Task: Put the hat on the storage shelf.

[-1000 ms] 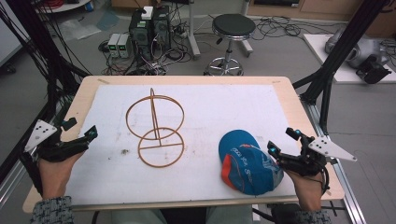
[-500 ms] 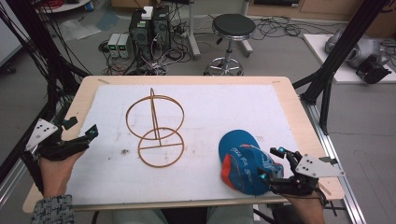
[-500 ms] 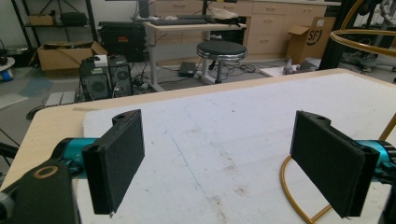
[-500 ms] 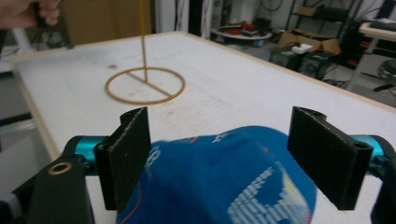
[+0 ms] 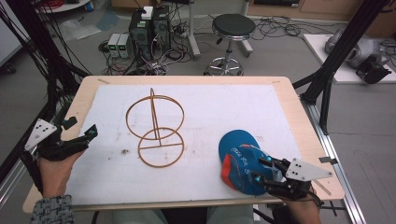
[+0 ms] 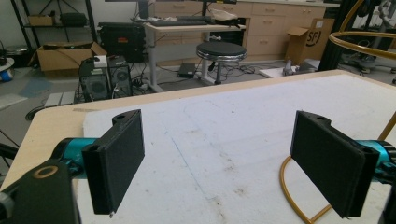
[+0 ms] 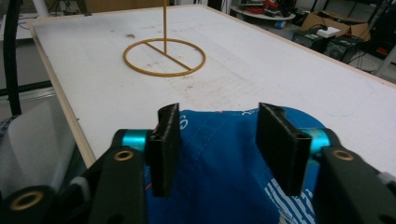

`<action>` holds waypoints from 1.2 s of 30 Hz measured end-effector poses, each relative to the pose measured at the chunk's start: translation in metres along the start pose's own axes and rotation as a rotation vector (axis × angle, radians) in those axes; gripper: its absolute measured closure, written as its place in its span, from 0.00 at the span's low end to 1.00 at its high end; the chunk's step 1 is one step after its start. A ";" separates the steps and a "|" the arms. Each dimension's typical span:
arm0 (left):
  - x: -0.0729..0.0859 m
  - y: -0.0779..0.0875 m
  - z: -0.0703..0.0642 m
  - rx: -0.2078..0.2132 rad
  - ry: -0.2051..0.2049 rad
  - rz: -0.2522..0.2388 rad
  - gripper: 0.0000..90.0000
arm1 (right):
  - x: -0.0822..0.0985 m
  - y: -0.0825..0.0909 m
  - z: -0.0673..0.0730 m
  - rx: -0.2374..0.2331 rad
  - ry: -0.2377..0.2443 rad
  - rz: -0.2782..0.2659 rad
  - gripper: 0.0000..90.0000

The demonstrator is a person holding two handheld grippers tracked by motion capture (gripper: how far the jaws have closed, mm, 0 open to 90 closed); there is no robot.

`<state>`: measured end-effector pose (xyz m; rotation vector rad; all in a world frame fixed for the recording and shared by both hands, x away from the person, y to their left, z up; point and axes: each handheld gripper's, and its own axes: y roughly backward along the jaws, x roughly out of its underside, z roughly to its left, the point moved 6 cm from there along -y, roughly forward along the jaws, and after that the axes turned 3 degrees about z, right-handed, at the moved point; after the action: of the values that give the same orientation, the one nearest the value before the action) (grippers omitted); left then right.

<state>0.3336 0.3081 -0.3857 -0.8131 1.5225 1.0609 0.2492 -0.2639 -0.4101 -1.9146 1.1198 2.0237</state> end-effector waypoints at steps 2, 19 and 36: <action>0.000 0.000 0.000 0.001 0.002 -0.001 0.20 | 0.001 0.000 -0.001 0.001 -0.010 0.012 0.64; 0.000 0.001 0.001 0.001 0.005 -0.003 0.20 | -0.008 0.000 -0.007 0.016 -0.057 0.012 0.99; -0.001 0.003 0.003 -0.004 0.011 -0.010 0.20 | -0.047 0.007 -0.019 0.010 -0.122 -0.104 1.00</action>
<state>0.3321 0.3123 -0.3841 -0.8298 1.5246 1.0546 0.2689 -0.2626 -0.3630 -1.7787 0.9787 2.0438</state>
